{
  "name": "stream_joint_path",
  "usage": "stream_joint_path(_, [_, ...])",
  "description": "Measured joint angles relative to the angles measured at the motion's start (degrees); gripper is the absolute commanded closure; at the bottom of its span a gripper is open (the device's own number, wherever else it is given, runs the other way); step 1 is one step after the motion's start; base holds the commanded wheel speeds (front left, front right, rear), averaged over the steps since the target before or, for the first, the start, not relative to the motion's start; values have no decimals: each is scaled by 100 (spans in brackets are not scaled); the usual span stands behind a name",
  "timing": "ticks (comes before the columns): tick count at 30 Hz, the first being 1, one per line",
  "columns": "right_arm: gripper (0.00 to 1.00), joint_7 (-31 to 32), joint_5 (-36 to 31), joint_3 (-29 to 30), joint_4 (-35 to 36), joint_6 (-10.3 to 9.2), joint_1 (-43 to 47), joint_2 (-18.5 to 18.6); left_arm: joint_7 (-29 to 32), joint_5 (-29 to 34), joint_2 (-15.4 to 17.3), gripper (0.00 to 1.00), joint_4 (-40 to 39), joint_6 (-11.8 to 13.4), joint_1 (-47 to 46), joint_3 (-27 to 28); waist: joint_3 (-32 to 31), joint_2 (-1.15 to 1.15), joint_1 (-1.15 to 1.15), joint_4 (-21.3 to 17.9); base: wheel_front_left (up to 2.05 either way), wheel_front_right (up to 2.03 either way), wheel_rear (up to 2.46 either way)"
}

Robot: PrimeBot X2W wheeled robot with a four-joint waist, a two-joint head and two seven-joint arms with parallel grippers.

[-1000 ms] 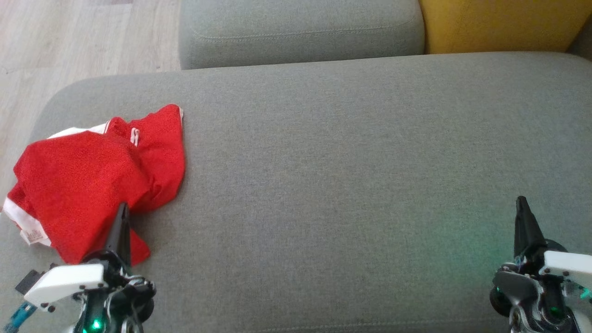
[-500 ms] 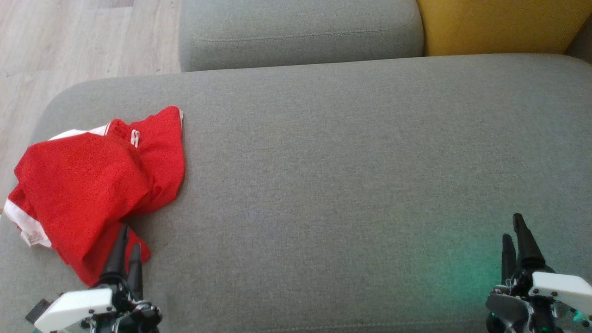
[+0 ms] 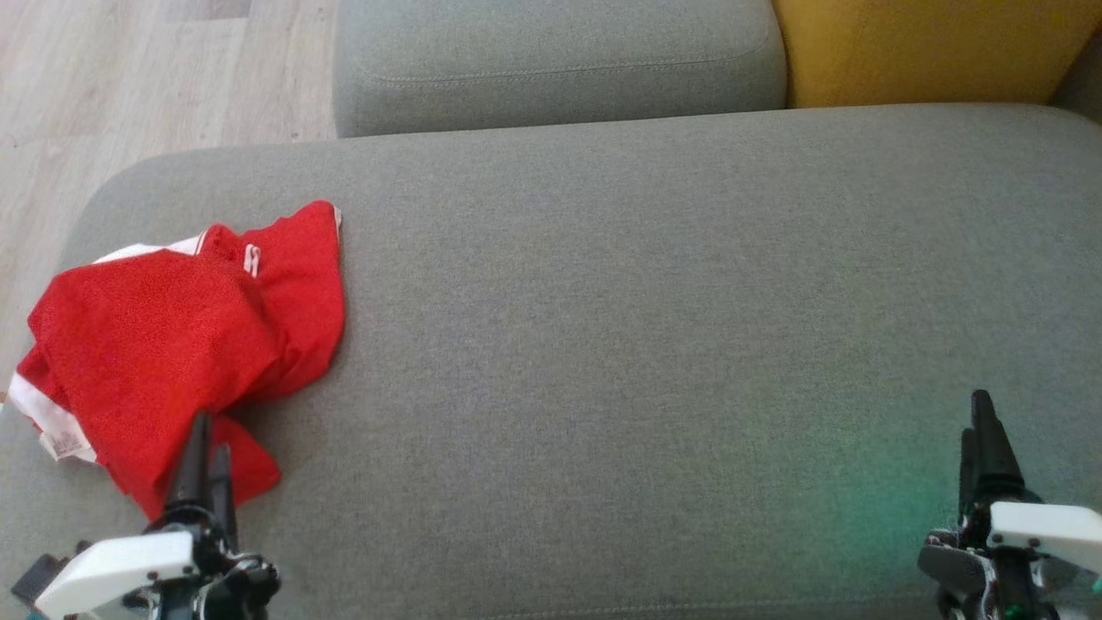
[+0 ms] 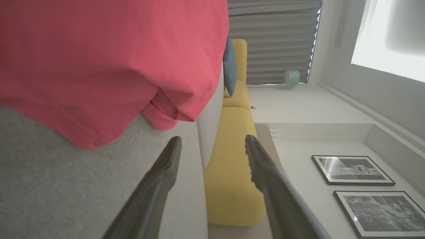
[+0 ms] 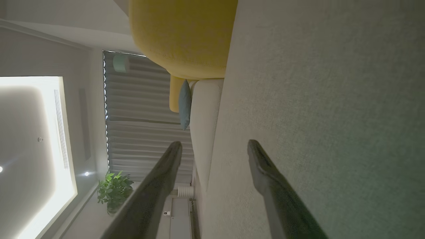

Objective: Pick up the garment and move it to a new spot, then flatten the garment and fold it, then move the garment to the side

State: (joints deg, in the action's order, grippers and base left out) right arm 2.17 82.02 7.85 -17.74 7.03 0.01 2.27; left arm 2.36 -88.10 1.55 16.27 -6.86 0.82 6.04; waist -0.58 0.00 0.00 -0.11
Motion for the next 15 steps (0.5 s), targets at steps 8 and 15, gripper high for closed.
stream_joint_path(8, [0,-120,-866,20,324,0,-15,-1,-146,504,1,0,-222,-1,-32,129,-1,0,0,-5,0,0,0])
stream_joint_path(15, [0,-238,-1718,-7,676,0,-60,0,-254,971,1,0,-519,33,-120,198,5,0,0,4,0,0,0])
